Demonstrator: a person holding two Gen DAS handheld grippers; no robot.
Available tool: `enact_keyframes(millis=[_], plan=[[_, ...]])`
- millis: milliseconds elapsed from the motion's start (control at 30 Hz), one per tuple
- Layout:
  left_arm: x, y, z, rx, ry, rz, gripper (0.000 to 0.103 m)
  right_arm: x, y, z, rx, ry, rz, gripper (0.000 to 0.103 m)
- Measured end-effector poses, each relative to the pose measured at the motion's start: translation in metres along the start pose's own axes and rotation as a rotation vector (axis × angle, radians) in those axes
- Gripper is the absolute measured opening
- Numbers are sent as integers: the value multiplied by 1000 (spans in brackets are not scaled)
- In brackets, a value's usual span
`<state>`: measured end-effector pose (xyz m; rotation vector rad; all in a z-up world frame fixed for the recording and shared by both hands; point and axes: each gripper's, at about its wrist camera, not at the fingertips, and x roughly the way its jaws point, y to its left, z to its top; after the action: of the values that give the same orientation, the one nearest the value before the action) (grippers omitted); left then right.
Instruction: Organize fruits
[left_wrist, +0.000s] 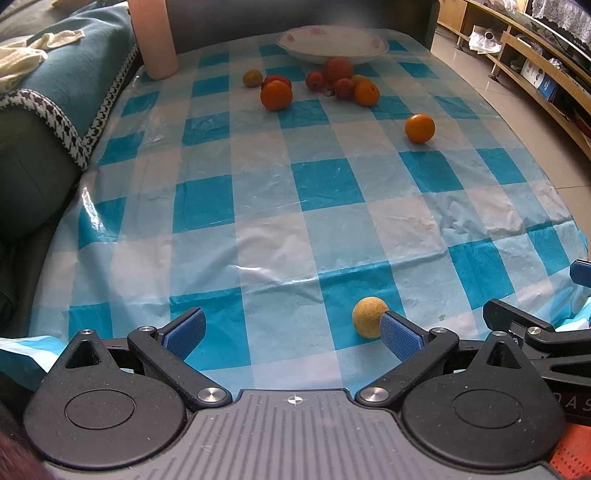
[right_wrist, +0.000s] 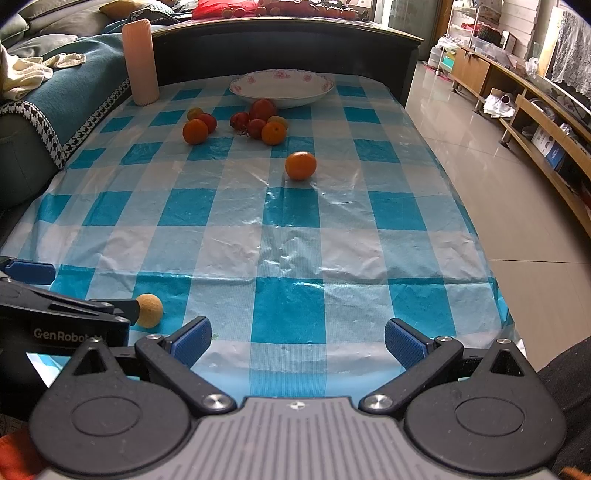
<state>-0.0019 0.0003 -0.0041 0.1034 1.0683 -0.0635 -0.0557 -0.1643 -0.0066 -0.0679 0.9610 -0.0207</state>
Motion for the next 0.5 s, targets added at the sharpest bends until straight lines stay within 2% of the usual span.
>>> enact_keyframes(millis=[500], plan=[[2,1,1,2,13,-4,100,1,-1,0,2,3,4,103]])
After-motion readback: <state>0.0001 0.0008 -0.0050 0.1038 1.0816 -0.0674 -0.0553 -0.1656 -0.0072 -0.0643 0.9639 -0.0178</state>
